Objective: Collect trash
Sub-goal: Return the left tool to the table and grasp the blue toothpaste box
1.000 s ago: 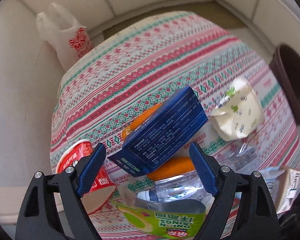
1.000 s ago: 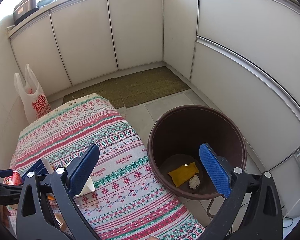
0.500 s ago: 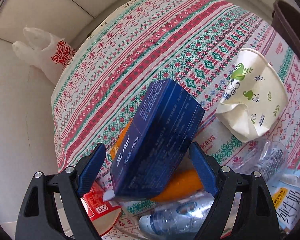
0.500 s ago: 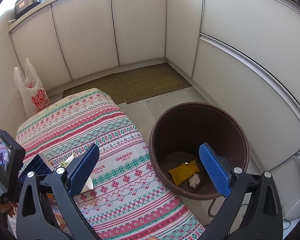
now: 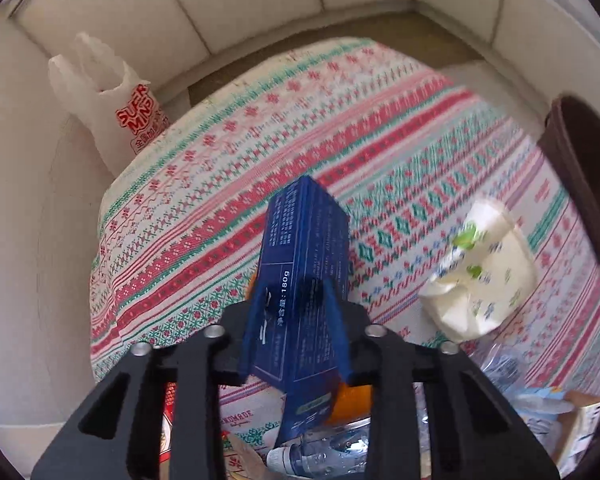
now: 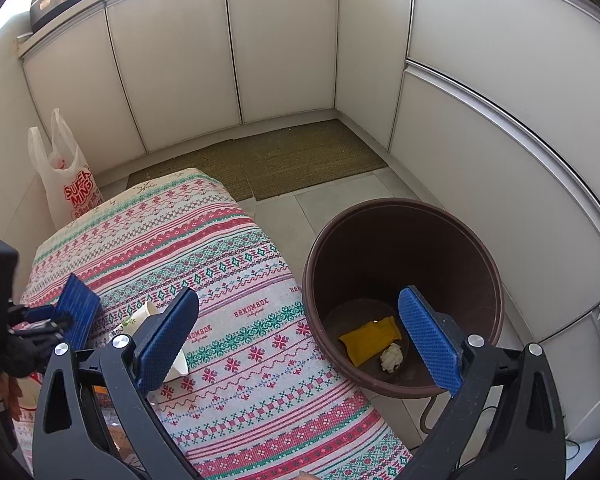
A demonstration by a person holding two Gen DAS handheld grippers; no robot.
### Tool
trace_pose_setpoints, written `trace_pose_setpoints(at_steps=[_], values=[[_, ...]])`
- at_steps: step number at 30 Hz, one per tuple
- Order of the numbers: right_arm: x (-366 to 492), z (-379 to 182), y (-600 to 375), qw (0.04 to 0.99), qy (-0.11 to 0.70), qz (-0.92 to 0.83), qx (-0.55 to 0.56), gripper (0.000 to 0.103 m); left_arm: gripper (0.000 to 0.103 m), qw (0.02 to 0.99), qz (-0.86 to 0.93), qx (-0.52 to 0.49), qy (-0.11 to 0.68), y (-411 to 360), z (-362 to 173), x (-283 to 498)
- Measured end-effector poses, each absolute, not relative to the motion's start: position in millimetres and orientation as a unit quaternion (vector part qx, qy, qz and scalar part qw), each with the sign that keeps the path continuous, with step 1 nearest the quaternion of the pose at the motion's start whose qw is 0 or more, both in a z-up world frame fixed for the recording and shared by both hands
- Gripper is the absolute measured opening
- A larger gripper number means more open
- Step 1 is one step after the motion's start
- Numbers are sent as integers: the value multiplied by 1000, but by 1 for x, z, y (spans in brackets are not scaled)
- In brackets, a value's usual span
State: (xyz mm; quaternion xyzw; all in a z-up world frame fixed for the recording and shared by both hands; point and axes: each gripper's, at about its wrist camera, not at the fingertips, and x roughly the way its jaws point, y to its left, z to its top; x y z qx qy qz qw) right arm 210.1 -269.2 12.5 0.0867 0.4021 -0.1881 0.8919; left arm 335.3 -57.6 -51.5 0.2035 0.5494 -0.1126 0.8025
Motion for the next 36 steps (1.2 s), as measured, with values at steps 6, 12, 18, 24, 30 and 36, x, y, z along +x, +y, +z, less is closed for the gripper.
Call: trace_pose_setpoints(at_steps=[6, 12, 18, 24, 30, 36], values=[[212, 10, -267, 891, 407, -185, 83, 96, 0, 816, -112, 139, 549, -41, -38, 339], [212, 9, -266, 891, 406, -185, 83, 96, 90, 829, -80, 116, 542, -38, -34, 338], [216, 4, -266, 887, 415, -183, 85, 96, 91, 810, -70, 178, 554, -64, -44, 345], [218, 2, -265, 887, 418, -181, 80, 96, 91, 780, -32, 203, 591, -72, -80, 363], [223, -2, -268, 883, 425, -180, 84, 96, 80, 774, -23, 237, 586, -75, -96, 360], [225, -5, -264, 882, 430, -174, 83, 96, 50, 775, -45, 222, 591, -70, -94, 358]])
